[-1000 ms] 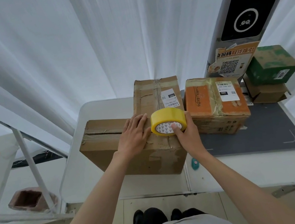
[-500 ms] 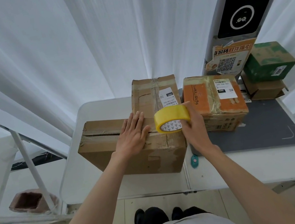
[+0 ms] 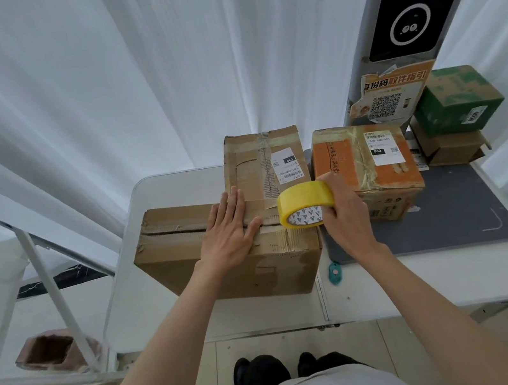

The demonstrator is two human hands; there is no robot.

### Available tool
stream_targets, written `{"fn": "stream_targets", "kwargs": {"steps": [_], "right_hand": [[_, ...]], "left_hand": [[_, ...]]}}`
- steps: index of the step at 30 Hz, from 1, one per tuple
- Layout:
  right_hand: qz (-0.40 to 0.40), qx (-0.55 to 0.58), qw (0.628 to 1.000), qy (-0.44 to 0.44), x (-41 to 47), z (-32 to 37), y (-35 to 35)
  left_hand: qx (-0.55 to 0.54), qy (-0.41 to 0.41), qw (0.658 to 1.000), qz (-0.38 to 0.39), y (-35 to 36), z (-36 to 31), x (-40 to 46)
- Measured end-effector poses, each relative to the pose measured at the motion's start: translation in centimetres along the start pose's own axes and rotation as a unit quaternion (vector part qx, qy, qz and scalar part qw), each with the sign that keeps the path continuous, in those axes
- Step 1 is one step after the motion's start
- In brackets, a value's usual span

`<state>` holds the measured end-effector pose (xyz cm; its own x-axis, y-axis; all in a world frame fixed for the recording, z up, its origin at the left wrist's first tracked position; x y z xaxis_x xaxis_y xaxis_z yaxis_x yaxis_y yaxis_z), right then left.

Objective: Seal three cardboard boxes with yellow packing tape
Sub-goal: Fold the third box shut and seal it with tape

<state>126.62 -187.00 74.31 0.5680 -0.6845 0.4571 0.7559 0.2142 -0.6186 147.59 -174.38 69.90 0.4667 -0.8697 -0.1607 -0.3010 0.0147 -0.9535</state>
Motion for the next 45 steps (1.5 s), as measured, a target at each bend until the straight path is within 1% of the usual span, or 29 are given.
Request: {"fn": "stream_targets", "kwargs": {"steps": [4,9,12,14,16,20,25,28,31,35,45], "right_hand": [[0.004,0.009,1.0,0.001,0.1,0.0,0.1],[0.009,0.033,0.999,0.015,0.0,-0.2,0.1],[-0.004,0.082,0.994,0.071,-0.5,-0.5,0.0],[-0.02,0.139,0.982,0.129,-1.1,-0.9,0.1],[-0.025,0.189,0.965,0.178,-1.8,-1.5,0.7],[-0.017,0.25,0.944,0.215,-2.7,-1.6,1.7],[0.021,0.177,0.968,0.176,-1.8,-1.1,0.1],[0.0,0.174,0.97,0.17,-2.0,-1.3,-1.1],[-0.024,0.134,0.981,0.141,-2.0,-2.0,-2.2],[-0.016,0.091,0.99,0.108,-2.1,-2.3,-2.5],[0.022,0.015,0.998,0.05,-1.4,-2.1,-2.4]], "left_hand": [[0.017,0.0,1.0,-0.003,0.0,-0.3,0.2],[-0.002,0.05,0.999,-0.011,0.1,-3.3,0.1],[-0.017,0.044,0.999,-0.026,0.4,-4.4,0.2],[-0.017,0.04,0.999,-0.028,0.6,-4.3,0.2],[-0.014,0.039,0.999,-0.014,0.8,-4.1,0.2],[-0.004,0.037,0.999,0.009,0.9,-4.1,0.2],[-0.009,0.039,0.999,0.028,0.8,-4.0,0.4],[-0.023,0.036,0.999,0.028,0.8,-3.9,0.3],[-0.034,0.034,0.998,0.032,0.8,-4.0,0.2],[-0.033,0.038,0.998,0.029,0.8,-4.0,0.2],[-0.005,0.031,0.999,0.025,1.0,-3.9,0.1]]}}
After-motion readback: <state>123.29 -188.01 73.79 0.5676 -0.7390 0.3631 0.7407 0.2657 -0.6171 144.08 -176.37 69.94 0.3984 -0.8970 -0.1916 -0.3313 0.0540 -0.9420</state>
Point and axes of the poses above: each hand's wrist, its own x-axis towards the middle knuckle, its own y-axis out of the palm, z = x × y, the point moved 4 cm from there along x, towards the middle knuckle, and after that the axes turned 5 degrees about -y, right-handed, at the moved point
